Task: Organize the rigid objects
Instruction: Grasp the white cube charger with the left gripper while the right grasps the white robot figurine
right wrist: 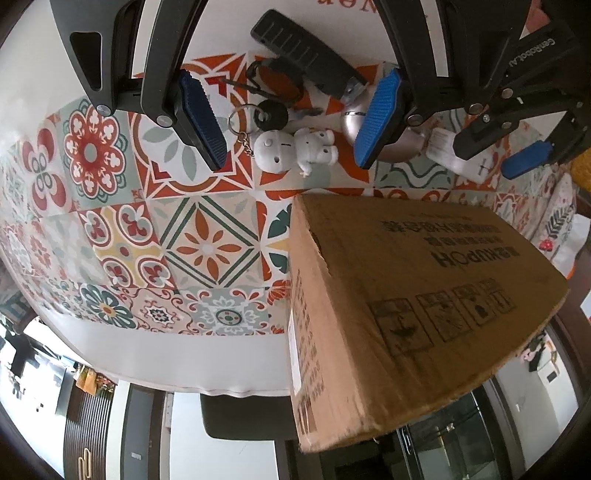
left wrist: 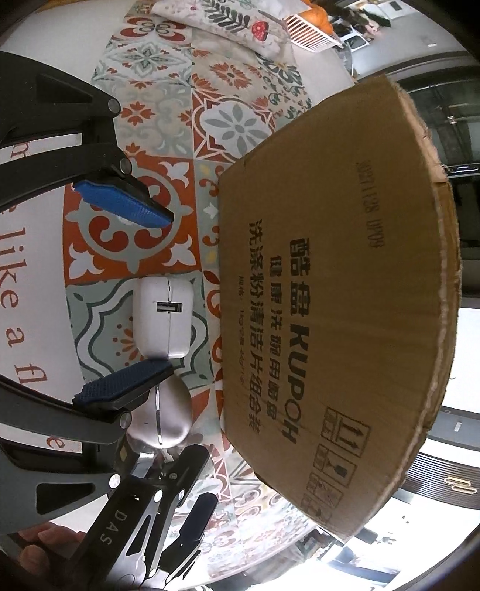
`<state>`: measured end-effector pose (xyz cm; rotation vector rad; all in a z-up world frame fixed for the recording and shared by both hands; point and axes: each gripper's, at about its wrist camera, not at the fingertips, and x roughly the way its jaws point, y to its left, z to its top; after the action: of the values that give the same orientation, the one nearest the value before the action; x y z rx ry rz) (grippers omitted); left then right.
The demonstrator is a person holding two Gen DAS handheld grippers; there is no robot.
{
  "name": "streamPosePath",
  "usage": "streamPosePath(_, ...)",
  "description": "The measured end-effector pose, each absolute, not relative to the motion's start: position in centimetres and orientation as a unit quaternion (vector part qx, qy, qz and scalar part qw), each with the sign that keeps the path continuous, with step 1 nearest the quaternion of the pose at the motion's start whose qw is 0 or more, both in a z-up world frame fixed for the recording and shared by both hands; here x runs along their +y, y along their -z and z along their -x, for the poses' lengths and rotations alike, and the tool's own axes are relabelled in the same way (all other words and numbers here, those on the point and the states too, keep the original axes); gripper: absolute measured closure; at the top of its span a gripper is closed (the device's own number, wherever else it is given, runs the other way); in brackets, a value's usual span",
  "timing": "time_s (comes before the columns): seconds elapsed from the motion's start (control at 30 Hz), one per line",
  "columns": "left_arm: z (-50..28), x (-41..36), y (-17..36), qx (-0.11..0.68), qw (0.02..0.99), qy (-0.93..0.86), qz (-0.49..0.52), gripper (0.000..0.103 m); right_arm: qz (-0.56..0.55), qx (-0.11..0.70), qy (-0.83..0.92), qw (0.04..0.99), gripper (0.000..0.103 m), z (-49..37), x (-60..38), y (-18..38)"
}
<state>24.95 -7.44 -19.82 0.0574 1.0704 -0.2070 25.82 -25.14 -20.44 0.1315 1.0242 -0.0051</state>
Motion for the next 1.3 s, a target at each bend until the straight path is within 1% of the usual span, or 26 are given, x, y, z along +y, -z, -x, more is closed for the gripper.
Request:
streamPosePath(0.27,-25.5,-7.5,21.0,0.515,0.851,0.099,-0.022,0.03,-0.065,0.5,-0.001,0.864,0.035,-26.4,-25.2,21.6)
streamPosePath(0.37,-25.9,-7.3,21.4,0.518,0.849,0.1,-0.019,0.031,-0.071,0.509,-0.002,0.858,0.041,-26.6,-25.3,22.3)
streamPosePath(0.43,-25.8,-7.2,21.7,0.518,0.849,0.099,-0.02,0.039,-0.076,0.514,-0.005,0.854,0.044,-26.6,-25.4,22.6)
streamPosePath(0.57,-26.4,-7.2,22.7,0.525,0.845,0.103,-0.015,0.048,-0.072,0.51,-0.004,0.857,0.047,-26.7,-25.3,22.6)
streamPosePath(0.6,-26.4,-7.4,22.9,0.525,0.844,0.105,-0.014,0.054,-0.072,0.51,-0.004,0.857,0.047,-26.7,-25.3,22.6)
streamPosePath(0.63,-26.3,-7.4,23.0,0.526,0.844,0.108,-0.013,0.057,-0.071,0.509,-0.004,0.858,0.047,-26.6,-25.3,22.6)
streamPosePath(0.9,-25.9,-7.8,23.6,0.517,0.849,0.112,-0.016,0.058,-0.061,0.495,-0.004,0.867,0.048,-25.7,-24.8,21.7)
streamPosePath(1.3,-23.6,-7.0,20.4,0.492,0.862,0.124,-0.004,0.058,-0.055,0.462,-0.006,0.885,0.048,-23.1,-24.1,17.9)
